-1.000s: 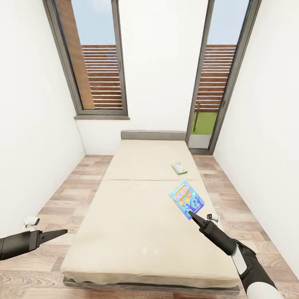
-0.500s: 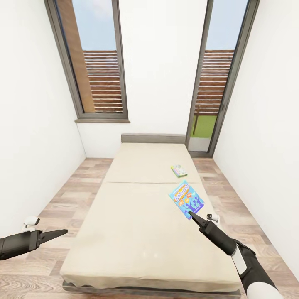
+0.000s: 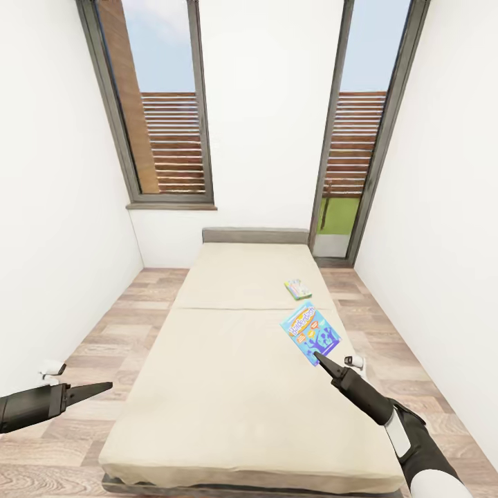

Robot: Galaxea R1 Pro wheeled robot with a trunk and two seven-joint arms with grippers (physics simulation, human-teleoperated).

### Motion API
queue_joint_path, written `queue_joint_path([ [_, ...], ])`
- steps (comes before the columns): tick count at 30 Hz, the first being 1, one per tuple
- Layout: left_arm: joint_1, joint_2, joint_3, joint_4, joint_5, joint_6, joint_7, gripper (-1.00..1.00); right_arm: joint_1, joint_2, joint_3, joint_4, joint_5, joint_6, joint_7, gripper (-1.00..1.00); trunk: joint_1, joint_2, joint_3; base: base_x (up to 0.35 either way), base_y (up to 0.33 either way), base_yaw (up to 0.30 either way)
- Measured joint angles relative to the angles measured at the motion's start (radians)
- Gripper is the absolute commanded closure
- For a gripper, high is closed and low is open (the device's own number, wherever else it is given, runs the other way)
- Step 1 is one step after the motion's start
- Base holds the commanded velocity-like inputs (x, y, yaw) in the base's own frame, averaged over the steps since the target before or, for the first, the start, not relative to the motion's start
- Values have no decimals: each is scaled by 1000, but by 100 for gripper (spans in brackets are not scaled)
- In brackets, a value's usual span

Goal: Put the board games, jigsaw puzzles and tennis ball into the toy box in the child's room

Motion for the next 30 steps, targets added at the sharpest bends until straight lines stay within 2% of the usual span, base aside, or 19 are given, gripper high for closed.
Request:
queue_joint_path([
  [21,0,-1,0,0,1,0,0,-100,0,0,0,0,0,0,-3,100,0,0,34,0,0,33],
  [30,0,0,0,1,1,0,0,-100,0,0,0,0,0,0,-4,100,0,0,37,0,0,39],
])
